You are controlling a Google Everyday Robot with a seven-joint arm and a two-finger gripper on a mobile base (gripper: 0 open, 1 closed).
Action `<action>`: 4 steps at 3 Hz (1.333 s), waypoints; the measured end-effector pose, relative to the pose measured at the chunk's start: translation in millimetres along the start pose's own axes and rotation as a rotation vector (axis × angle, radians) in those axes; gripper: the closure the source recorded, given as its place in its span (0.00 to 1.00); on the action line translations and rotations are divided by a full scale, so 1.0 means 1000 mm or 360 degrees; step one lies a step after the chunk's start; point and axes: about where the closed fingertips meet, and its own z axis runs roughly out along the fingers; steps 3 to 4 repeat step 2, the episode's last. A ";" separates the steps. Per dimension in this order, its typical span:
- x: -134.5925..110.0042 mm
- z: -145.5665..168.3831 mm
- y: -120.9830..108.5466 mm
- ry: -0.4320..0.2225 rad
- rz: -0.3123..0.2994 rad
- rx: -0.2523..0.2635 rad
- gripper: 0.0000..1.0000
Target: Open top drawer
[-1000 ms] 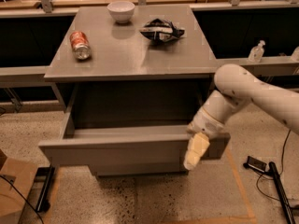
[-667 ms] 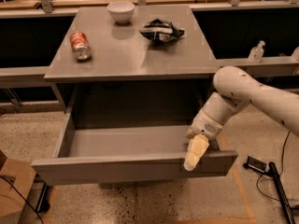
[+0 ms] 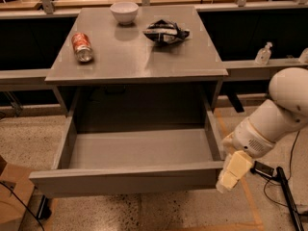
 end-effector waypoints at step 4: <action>0.013 -0.056 0.008 -0.0362 0.0053 0.0379 0.00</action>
Offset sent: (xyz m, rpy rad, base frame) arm -0.0135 -0.0123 0.0347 0.0574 -0.1590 -0.0842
